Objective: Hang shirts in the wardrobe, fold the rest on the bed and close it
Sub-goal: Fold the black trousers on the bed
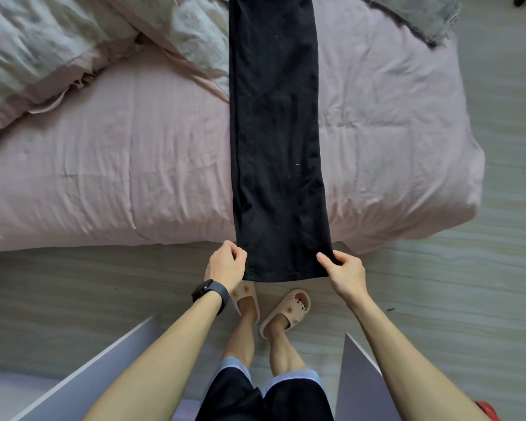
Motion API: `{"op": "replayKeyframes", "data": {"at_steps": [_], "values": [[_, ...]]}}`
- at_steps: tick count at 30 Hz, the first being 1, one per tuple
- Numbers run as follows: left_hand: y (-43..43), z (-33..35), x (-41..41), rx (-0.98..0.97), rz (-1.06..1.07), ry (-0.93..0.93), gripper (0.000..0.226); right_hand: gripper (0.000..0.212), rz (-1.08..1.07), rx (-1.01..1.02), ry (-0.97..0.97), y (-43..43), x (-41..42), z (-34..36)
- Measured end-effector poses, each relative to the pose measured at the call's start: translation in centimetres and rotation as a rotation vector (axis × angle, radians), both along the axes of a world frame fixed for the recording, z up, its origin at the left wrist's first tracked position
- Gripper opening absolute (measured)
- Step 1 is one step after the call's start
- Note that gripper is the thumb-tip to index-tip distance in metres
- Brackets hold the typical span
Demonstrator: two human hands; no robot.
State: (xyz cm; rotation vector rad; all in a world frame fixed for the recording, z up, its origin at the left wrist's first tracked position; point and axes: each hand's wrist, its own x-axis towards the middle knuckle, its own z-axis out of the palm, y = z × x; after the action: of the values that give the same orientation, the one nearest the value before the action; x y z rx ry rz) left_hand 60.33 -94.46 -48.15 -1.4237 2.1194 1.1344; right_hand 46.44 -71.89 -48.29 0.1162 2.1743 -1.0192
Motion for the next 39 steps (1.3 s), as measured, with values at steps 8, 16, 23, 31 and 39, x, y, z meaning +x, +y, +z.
{"op": "replayKeyframes", "data": {"at_steps": [8,16,23,31,39], "values": [[-2.5,-1.0,0.5,0.049,0.22,0.025,0.02,0.022,-0.457,-0.286,-0.376,1.2,-2.0,-1.5],[-2.6,-1.6,0.4,0.052,0.227,-0.009,0.023,0.025,-0.236,-0.251,-0.437,1.8,-3.0,-1.2],[-2.2,-0.6,0.7,0.058,0.199,0.077,0.026,0.017,-0.183,-0.067,-0.199,1.6,-2.9,-1.4],[-1.6,1.3,0.5,0.114,0.234,0.157,0.015,0.02,-0.069,0.087,0.064,1.0,-1.6,-0.4],[-0.3,6.3,1.3,0.143,-0.193,0.051,0.054,0.063,0.511,0.125,0.272,0.8,0.3,5.3]]}}
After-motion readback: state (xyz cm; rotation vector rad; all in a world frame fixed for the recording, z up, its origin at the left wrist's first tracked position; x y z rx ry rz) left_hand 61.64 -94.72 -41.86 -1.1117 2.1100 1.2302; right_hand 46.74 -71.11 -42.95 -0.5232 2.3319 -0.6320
